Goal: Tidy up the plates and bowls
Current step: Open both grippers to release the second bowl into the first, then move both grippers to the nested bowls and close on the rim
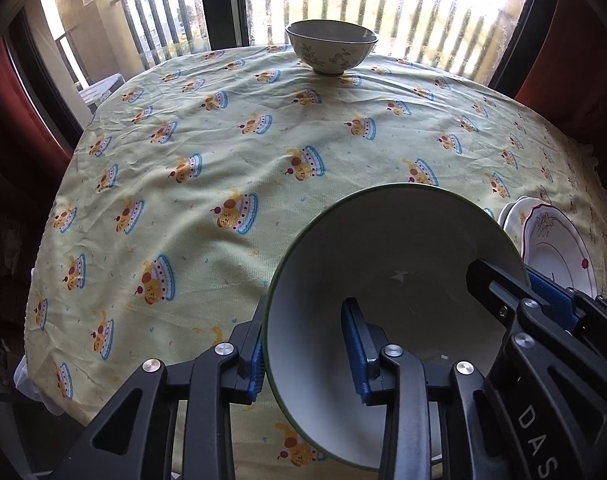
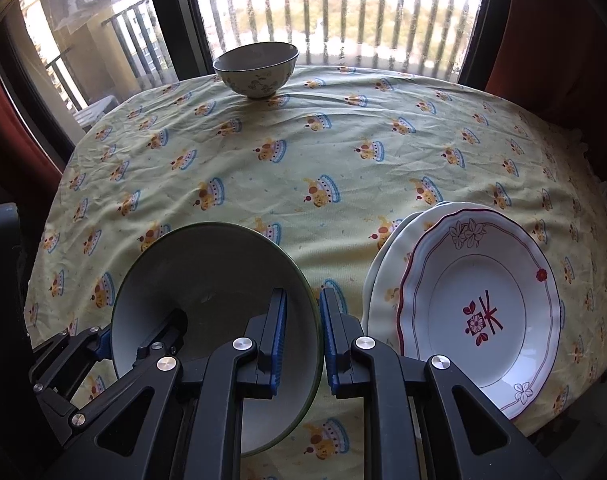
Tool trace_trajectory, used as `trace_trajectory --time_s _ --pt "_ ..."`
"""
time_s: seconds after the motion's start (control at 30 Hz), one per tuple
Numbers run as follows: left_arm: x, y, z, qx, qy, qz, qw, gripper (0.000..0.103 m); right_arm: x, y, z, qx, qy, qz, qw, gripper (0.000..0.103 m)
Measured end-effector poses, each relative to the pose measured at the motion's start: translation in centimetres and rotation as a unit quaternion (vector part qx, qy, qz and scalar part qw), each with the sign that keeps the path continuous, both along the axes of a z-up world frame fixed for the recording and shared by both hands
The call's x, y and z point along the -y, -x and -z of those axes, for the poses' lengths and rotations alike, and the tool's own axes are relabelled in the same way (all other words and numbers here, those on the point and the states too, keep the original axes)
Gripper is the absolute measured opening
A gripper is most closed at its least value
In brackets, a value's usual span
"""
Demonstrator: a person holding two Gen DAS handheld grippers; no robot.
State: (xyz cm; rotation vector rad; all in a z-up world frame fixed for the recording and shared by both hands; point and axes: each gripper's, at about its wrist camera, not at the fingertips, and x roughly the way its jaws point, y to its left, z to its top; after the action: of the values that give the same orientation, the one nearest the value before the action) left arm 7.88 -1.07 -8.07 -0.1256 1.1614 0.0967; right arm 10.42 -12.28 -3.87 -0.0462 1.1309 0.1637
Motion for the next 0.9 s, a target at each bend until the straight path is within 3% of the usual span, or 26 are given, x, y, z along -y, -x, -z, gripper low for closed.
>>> trace_trajectory --time_s 0.07,0.13,0.23,0.43,0.9 --pt "0.0 0.1 -0.7 0.009 0.001 0.006 0.9999 0.050 0.1 -0.1 -0.1 -0.008 -0.015 -0.004 1.000 0.038" --pt "-0.1 0.1 -1.4 0.015 0.000 0.009 0.9998 0.076 0.2 -0.1 -0.6 -0.006 -0.026 0.000 1.000 0.059" --pt "-0.3 -0.2 -2.2 0.010 0.002 0.012 0.9999 0.083 -0.1 -0.2 -1.4 0.000 -0.030 -0.003 1.000 0.069" --pt "-1.1 -1.9 -3.2 0.001 -0.003 0.018 0.9998 0.089 -0.8 -1.8 -2.3 -0.009 -0.041 0.003 0.999 0.074" --pt "-5.1 -10.2 -4.8 -0.016 0.024 0.050 0.9984 0.090 -4.3 -9.4 -4.3 -0.013 -0.019 0.063 0.998 0.076"
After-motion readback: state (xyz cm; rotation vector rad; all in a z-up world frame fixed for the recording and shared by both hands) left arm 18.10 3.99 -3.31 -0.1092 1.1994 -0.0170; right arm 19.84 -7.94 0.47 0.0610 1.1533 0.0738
